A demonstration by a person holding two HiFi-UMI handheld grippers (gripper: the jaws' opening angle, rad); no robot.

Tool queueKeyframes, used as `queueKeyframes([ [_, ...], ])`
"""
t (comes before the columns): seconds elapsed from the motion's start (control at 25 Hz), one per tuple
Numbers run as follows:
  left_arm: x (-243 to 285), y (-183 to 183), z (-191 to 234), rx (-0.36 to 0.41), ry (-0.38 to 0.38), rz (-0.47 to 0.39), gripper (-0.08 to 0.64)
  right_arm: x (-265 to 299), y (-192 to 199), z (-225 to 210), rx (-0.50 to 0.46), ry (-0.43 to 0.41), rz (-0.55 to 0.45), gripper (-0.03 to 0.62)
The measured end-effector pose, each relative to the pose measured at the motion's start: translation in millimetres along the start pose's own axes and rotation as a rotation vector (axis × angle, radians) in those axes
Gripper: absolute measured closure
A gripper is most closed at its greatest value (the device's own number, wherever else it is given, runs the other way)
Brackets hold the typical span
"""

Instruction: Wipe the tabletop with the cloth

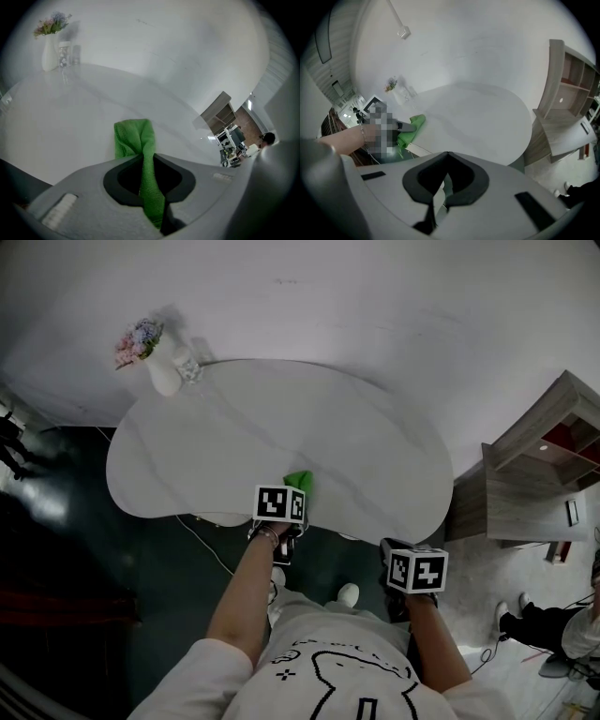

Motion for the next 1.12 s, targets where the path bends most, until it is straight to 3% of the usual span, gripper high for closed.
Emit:
queueKeyframes([
  [0.8, 24.4, 4.3, -60.0, 0.078, 0.078, 0.052, 0.506, -16.7, 15.4, -21.6, 0.026, 0.033, 0.0, 0.597],
  [1.12, 36.8, 8.2, -97.7, 0.164, 0.116, 0.103, 0.506, -28.0, 22.0, -37.7, 0.06, 0.063, -0.003, 0.597],
])
Point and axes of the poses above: the fingertips, and each gripper's own axes: x forward along the fingers, z to its left, y out of its underside, the point moved 10 cm from there along -x, backward along the fingers, and after that the axes turned 7 degrees about -z, right-handed, at the moved point
